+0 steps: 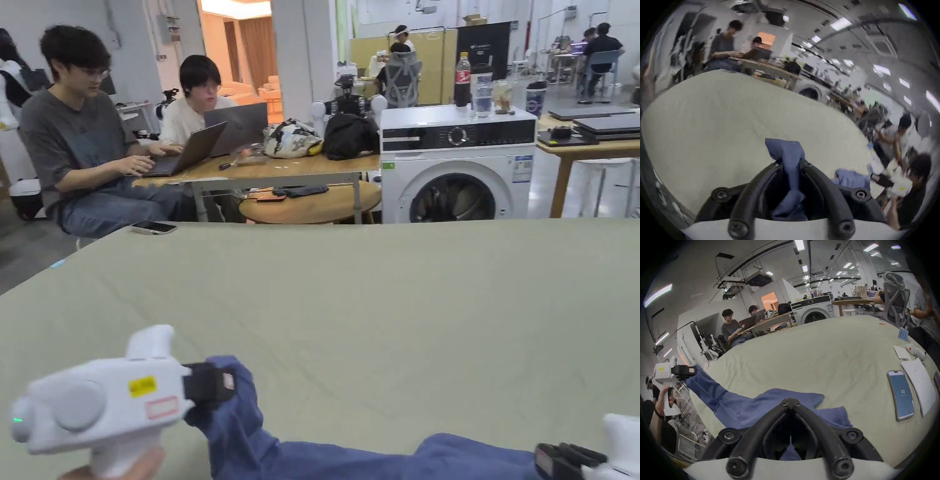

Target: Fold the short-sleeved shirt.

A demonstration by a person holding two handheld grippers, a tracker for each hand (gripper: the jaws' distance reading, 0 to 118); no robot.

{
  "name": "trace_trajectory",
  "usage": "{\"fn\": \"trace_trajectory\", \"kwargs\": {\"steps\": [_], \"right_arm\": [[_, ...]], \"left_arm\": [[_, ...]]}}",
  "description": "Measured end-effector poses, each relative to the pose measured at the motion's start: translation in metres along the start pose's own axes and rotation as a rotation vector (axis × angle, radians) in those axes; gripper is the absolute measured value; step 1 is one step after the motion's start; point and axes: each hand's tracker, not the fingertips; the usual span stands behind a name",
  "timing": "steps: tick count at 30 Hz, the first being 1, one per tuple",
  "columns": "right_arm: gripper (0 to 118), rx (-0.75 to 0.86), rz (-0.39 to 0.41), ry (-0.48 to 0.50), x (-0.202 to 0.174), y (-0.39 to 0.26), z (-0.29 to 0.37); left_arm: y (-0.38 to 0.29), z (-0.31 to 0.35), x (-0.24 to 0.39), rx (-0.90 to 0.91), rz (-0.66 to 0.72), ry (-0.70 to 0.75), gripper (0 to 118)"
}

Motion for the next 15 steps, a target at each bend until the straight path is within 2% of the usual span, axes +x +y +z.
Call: {"fn": "trace_trajectory", "kwargs": {"steps": [3,5,6,7,8,13,14,15], "right_arm": [[0,0.003,0.017,0.011,-0.008,-0.003,0.009],[0,0.003,0.024,0.005,-0.008,-0.005,0.016],[0,0.005,0.029,-0.009,-0.007,-0.006,0.019],[0,0.003,0.032,-0.020,-0.004,-0.008,0.021],[0,0.000,0.033,-0.027,0.000,-0.009,0.022],[0,-0.026,-0.016,-0.030,0.012,-0.015,0.016],[0,-0.029,-0.024,-0.027,0.012,-0.016,0.015],[0,-0.031,-0.031,-0.021,0.011,-0.017,0.014]], "left_arm": [[-0.033,-0.063,0.052,-0.157,-0.106,-0.068,11],[-0.047,-0.092,0.064,-0.222,-0.103,-0.139,13],[-0.050,-0.097,0.071,-0.239,-0.077,-0.181,26],[-0.050,-0.097,0.074,-0.251,-0.068,-0.203,48],[-0.047,-0.093,0.074,-0.209,-0.048,-0.264,54],[-0.032,-0.059,0.051,-0.054,0.035,-0.388,54],[-0.032,-0.059,0.044,-0.053,0.076,-0.388,48],[-0.035,-0.065,0.039,-0.078,0.097,-0.361,32]]}}
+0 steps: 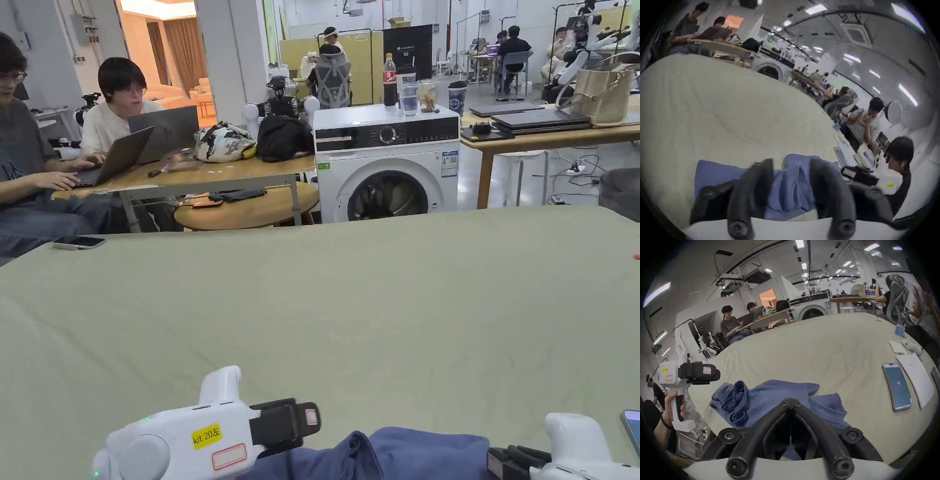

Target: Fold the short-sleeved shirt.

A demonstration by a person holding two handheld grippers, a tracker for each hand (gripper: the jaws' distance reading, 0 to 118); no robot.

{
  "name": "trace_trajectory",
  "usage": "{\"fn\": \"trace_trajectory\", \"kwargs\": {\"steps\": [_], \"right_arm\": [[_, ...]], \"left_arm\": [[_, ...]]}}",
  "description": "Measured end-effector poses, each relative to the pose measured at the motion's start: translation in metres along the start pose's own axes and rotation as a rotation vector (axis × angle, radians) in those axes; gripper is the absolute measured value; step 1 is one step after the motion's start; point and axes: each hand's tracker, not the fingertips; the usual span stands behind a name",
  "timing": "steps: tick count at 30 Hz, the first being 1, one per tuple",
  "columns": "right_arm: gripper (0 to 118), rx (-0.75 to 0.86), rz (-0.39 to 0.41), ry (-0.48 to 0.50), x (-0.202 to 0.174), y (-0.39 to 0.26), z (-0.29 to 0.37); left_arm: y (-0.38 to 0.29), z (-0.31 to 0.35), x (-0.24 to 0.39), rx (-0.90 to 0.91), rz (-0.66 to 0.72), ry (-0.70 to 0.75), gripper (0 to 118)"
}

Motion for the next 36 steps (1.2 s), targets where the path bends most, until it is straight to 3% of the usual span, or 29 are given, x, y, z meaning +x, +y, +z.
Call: {"fn": "trace_trajectory", "kwargs": {"steps": [1,3,6,8,12,13,14,16,18,24,28,30,31,32,33,36], "right_arm": [[0,-0.001,-0.006,0.007,-0.001,-0.001,0.000],[0,-0.005,-0.007,0.012,-0.003,-0.004,-0.001],[0,-0.020,0.003,0.010,-0.006,-0.007,-0.003],[0,-0.031,0.004,0.012,-0.007,-0.008,-0.005],[0,-0.033,0.002,0.016,-0.008,-0.009,-0.004],[0,-0.033,0.000,0.017,-0.007,-0.010,-0.005],[0,-0.039,-0.002,0.016,-0.006,-0.009,-0.008],[0,-0.045,-0.006,0.017,-0.005,-0.008,-0.012],[0,-0.048,-0.022,0.028,-0.004,-0.007,-0.016],[0,-0.051,-0.026,0.058,-0.011,-0.009,-0.019],[0,-0.061,-0.038,0.044,-0.009,-0.011,-0.023],[0,-0.060,-0.065,0.050,-0.006,-0.011,-0.021],[0,-0.060,-0.068,0.050,-0.005,-0.011,-0.020],[0,-0.059,-0.065,0.043,-0.005,-0.011,-0.018],[0,-0.058,-0.055,0.032,-0.005,-0.010,-0.016],[0,-0.051,-0.052,0.032,-0.001,-0.007,-0.011]], "left_arm": [[-0.002,-0.007,-0.009,-0.024,0.004,0.040,2],[-0.013,-0.025,-0.019,-0.063,-0.002,0.112,0],[-0.038,-0.063,-0.015,-0.228,-0.021,-0.014,0],[-0.056,-0.090,-0.007,-0.321,-0.112,0.064,0],[-0.049,-0.076,0.004,-0.257,-0.117,0.048,0],[-0.042,-0.065,0.002,-0.258,-0.098,0.029,2],[-0.036,-0.051,-0.003,-0.217,-0.069,0.039,16],[-0.022,-0.014,-0.021,-0.079,0.010,0.040,60],[-0.007,0.021,-0.045,0.009,0.102,0.046,76],[0.001,0.060,-0.123,0.036,0.272,0.172,76],[-0.024,0.040,-0.136,0.003,0.469,-0.035,76],[-0.032,0.010,-0.155,-0.094,0.451,-0.038,76],[-0.036,0.001,-0.152,-0.120,0.419,-0.031,65],[-0.035,-0.001,-0.149,-0.092,0.401,-0.007,44],[-0.036,-0.005,-0.141,-0.076,0.412,0.033,15],[-0.034,0.013,-0.143,-0.005,0.486,-0.044,10]]}}
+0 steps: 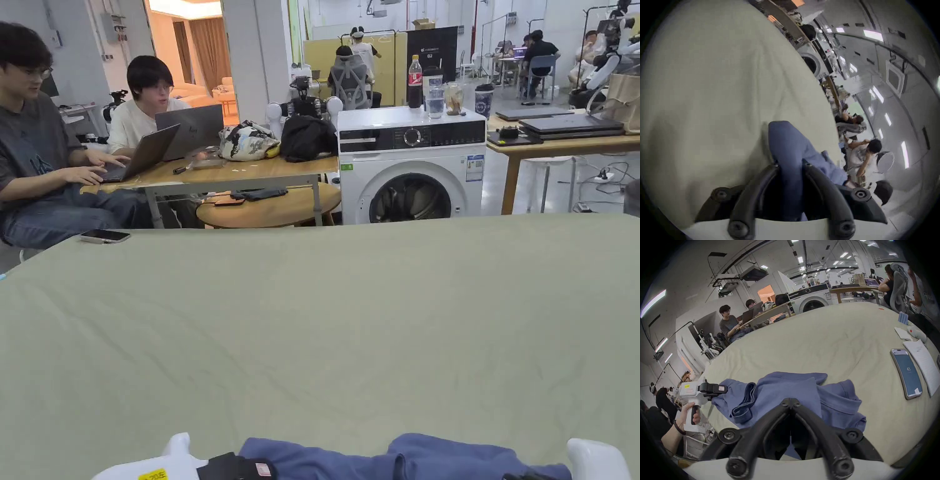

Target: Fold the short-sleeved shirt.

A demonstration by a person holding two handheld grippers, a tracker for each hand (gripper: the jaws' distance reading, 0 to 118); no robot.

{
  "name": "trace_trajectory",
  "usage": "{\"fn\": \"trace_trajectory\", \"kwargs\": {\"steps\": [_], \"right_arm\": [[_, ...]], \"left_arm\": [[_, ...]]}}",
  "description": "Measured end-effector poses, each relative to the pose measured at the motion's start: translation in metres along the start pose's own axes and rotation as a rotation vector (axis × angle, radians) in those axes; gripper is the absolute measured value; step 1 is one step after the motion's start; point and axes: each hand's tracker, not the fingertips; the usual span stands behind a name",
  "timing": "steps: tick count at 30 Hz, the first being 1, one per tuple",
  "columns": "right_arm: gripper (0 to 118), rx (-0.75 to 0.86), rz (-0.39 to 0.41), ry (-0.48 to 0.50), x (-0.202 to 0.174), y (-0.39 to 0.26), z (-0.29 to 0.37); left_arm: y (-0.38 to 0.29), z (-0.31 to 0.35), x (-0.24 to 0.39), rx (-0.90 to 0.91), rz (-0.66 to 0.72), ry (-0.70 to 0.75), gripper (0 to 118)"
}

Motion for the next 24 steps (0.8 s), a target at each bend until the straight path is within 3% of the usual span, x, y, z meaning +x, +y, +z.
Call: {"fn": "trace_trajectory", "kwargs": {"steps": [4,9,12,15,17,19,21,22,24], "right_arm": [[0,0.019,-0.020,0.014,0.004,0.007,0.003],[0,0.030,-0.010,0.039,0.002,0.014,0.002],[0,0.041,-0.013,0.046,0.001,0.016,0.006],[0,0.059,-0.006,0.034,0.004,0.014,0.020],[0,0.068,0.012,0.001,0.009,0.011,0.032],[0,0.074,0.024,-0.046,0.016,0.007,0.044],[0,0.072,0.018,-0.062,0.027,0.003,0.053],[0,0.069,0.015,-0.070,0.032,0.002,0.056],[0,0.067,0.004,-0.091,0.044,-0.001,0.057]], "left_arm": [[0.003,0.037,0.041,0.092,-0.167,0.072,10],[-0.015,0.055,0.142,0.098,-0.478,0.117,10],[-0.044,0.014,0.186,0.033,-0.628,0.134,10],[-0.070,-0.055,0.198,-0.102,-0.661,0.070,10],[-0.092,-0.094,0.214,-0.166,-0.656,0.100,10],[-0.109,-0.125,0.225,-0.184,-0.684,0.121,21],[-0.116,-0.130,0.231,-0.262,-0.645,-0.011,28],[-0.118,-0.129,0.235,-0.279,-0.614,-0.104,48],[-0.120,-0.117,0.244,-0.251,-0.646,-0.162,50]]}}
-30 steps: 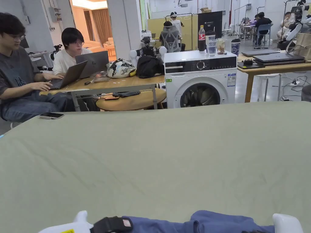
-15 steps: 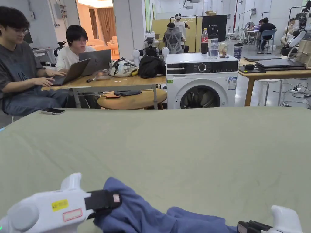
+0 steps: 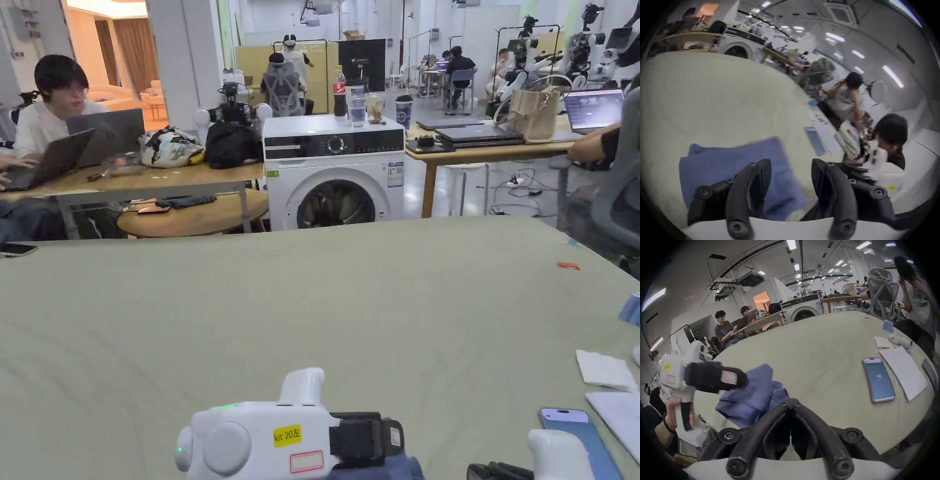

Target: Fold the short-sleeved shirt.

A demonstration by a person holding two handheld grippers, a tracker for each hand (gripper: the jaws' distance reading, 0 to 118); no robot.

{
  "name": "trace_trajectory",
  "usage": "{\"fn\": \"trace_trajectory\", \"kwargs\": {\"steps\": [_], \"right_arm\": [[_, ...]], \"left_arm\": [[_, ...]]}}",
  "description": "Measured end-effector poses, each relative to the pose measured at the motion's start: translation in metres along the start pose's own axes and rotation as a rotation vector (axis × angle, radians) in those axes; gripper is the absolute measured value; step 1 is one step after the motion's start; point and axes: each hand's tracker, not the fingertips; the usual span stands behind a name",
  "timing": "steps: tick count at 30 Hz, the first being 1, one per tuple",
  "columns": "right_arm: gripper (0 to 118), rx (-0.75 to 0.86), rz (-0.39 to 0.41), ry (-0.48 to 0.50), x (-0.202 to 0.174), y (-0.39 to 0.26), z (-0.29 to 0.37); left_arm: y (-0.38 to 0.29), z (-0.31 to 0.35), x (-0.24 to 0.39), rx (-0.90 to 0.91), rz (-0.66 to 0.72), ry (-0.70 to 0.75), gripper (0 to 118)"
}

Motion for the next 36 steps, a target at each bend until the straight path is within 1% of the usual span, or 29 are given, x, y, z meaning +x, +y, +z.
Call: {"fn": "trace_trajectory", "kwargs": {"steps": [2,3,4,5,6,8,9,11,12,14,17,18,19,20,21,22,23,25,26,27,28,29,30,31,32,35,36], "right_arm": [[0,0.001,-0.034,0.000,0.009,-0.002,-0.001],[0,0.016,-0.062,0.026,0.011,-0.004,-0.001],[0,0.024,-0.079,0.042,0.011,-0.005,0.000],[0,0.027,-0.089,0.051,0.011,-0.006,0.000],[0,0.025,-0.086,0.052,0.009,-0.006,0.000],[0,0.018,-0.071,0.049,0.005,-0.008,-0.004],[0,0.006,-0.054,0.047,0.003,-0.009,-0.006],[0,-0.008,-0.025,0.039,-0.002,-0.010,-0.007],[0,-0.014,-0.013,0.036,-0.006,-0.012,-0.006],[0,-0.018,0.004,0.035,-0.009,-0.014,-0.005],[0,-0.049,0.011,0.055,-0.012,-0.011,-0.017],[0,-0.049,0.020,0.069,-0.017,-0.009,-0.021],[0,-0.053,0.047,0.091,-0.024,-0.004,-0.025],[0,-0.059,0.063,0.093,-0.030,0.001,-0.033],[0,-0.077,0.083,0.095,-0.037,0.007,-0.042],[0,-0.101,0.093,0.091,-0.043,0.012,-0.052],[0,-0.129,0.093,0.081,-0.048,0.017,-0.064],[0,-0.210,0.089,0.114,-0.058,0.024,-0.084],[0,-0.252,0.087,0.116,-0.060,0.024,-0.097],[0,-0.314,0.102,0.094,-0.062,0.021,-0.110],[0,-0.375,0.147,0.053,-0.063,0.016,-0.122],[0,-0.414,0.210,0.017,-0.066,0.008,-0.133],[0,-0.387,0.244,0.021,-0.069,0.003,-0.134],[0,-0.353,0.239,0.018,-0.071,0.004,-0.129],[0,-0.361,0.223,0.017,-0.073,0.005,-0.126],[0,-0.362,0.252,0.005,-0.076,0.003,-0.126],[0,-0.358,0.247,0.006,-0.074,0.004,-0.125]], "left_arm": [[0.003,0.007,-0.007,0.007,-0.072,0.078,48],[0.002,0.007,-0.007,0.009,-0.083,0.135,41],[0.001,0.006,-0.009,0.016,-0.079,0.170,16],[-0.004,0.008,0.000,0.013,-0.064,0.184,0],[-0.008,0.002,-0.003,0.011,-0.044,0.183,0],[-0.017,-0.022,-0.013,-0.112,0.015,0.130,0],[-0.025,-0.042,-0.025,-0.195,0.013,0.143,0],[-0.039,-0.070,-0.031,-0.294,-0.032,0.244,0],[-0.044,-0.076,-0.035,-0.318,-0.010,0.247,0],[-0.042,-0.062,-0.027,-0.218,0.075,0.181,0],[-0.033,-0.050,-0.032,-0.228,0.053,0.167,0],[-0.030,-0.040,-0.032,-0.203,0.051,0.175,0],[-0.028,-0.027,-0.032,-0.140,0.055,0.183,0],[-0.024,-0.011,-0.035,-0.086,0.065,0.167,7],[-0.023,0.004,-0.038,-0.056,0.074,0.130,24],[-0.021,0.017,-0.042,-0.040,0.079,0.105,44],[-0.019,0.032,-0.046,-0.026,0.071,0.123,50],[-0.020,0.058,-0.052,0.029,0.028,0.219,50],[-0.022,0.071,-0.056,0.055,0.004,0.275,50],[-0.023,0.081,-0.063,0.069,-0.003,0.315,50],[-0.025,0.088,-0.069,0.065,0.008,0.332,52],[-0.027,0.096,-0.072,0.064,0.034,0.331,52],[-0.030,0.100,-0.080,0.063,0.070,0.323,52],[-0.032,0.103,-0.087,0.066,0.111,0.303,52],[-0.035,0.104,-0.093,0.075,0.149,0.287,52],[-0.037,0.088,-0.107,0.084,0.231,0.255,52],[-0.038,0.080,-0.110,0.082,0.254,0.234,53]]}}
